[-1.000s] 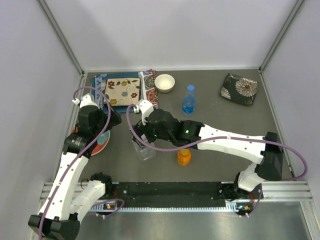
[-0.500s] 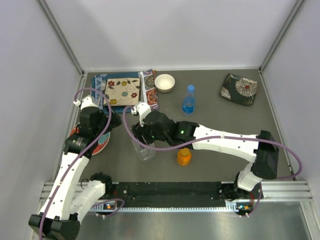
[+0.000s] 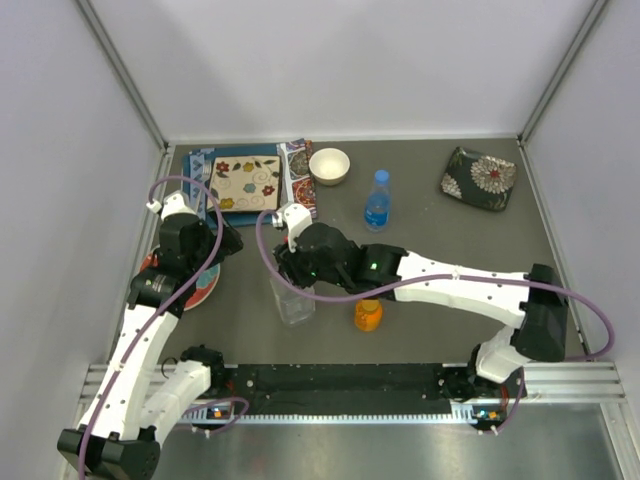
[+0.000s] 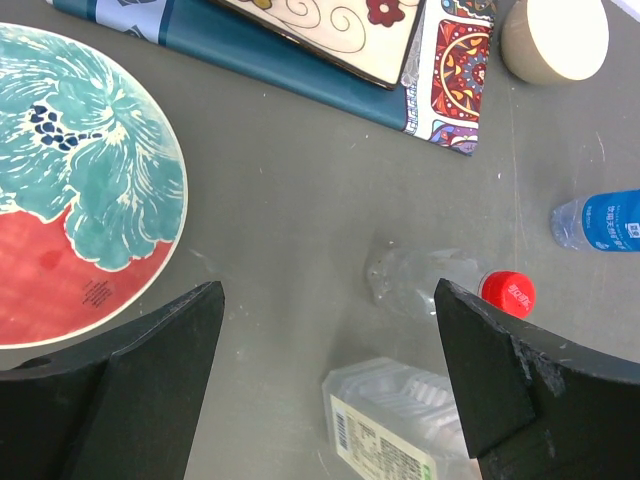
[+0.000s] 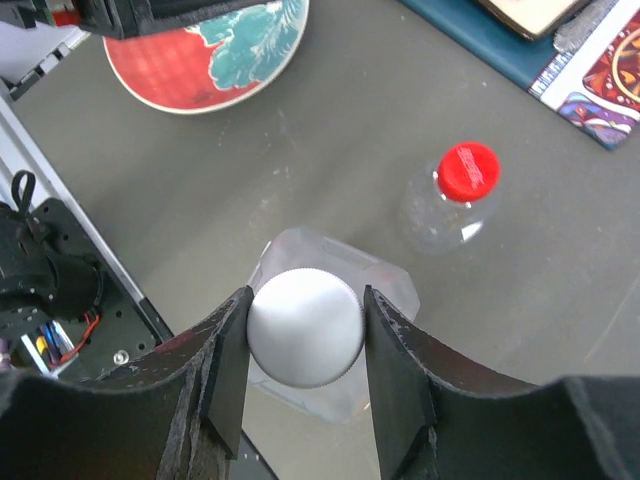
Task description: Unscrew the bottle caps
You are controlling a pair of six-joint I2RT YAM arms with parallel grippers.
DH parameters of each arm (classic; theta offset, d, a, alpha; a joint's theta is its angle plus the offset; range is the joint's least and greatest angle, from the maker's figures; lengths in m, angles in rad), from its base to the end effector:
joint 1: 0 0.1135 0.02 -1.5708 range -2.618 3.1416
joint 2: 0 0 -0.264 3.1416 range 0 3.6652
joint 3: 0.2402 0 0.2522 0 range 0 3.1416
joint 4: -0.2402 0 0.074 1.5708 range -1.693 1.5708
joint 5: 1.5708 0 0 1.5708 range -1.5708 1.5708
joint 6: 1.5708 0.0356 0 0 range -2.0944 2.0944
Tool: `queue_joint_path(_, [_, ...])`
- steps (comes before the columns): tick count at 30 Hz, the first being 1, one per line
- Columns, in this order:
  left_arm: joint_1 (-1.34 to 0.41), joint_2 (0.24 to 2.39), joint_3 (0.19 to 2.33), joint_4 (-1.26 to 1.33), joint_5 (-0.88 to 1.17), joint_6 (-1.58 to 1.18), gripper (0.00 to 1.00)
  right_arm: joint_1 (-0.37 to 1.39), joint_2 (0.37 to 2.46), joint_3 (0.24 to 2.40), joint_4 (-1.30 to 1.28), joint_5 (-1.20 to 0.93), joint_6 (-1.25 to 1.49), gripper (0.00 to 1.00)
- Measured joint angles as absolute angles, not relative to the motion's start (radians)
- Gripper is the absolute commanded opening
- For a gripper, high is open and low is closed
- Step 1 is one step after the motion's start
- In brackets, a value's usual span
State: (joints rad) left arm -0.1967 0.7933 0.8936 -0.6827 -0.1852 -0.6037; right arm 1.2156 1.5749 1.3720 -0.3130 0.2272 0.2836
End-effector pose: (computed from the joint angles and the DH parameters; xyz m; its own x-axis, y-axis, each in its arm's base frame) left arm 0.1617 -0.0255 0.3259 -0.4675 -0.4758 -0.7450 -0.2722 0.8793 -0.3907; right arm 0.1354 0.3419 0.3333 -0.4013 -0.2978 -0.8662 -0.7636 0.6311 0.1367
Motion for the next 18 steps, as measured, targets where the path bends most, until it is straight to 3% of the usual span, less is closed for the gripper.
queue_joint_path(5, [-0.196,0.793,0.896,-0.683,-0.184,-0.603,0.91,1.216,1.484,1.362,-0.408,0.252,0.293,0.0])
queue_joint_path(10, [-0.196,0.795,0.916,-0.681,-0.164,-0.604,0.91,1.216,1.316,1.39,-0.512,0.303,0.304,0.0])
queue_joint_path(12, [-0.196,0.794,0.921,-0.662,-0.12,-0.604,0.98,1.216,1.269,1.424,-0.544,0.326,0.312,0.0])
queue_joint_path(18, [-0.231,0.789,0.921,-0.544,0.015,-0.616,0.98,1.193,1.158,1.505,-0.638,0.39,0.357,0.0])
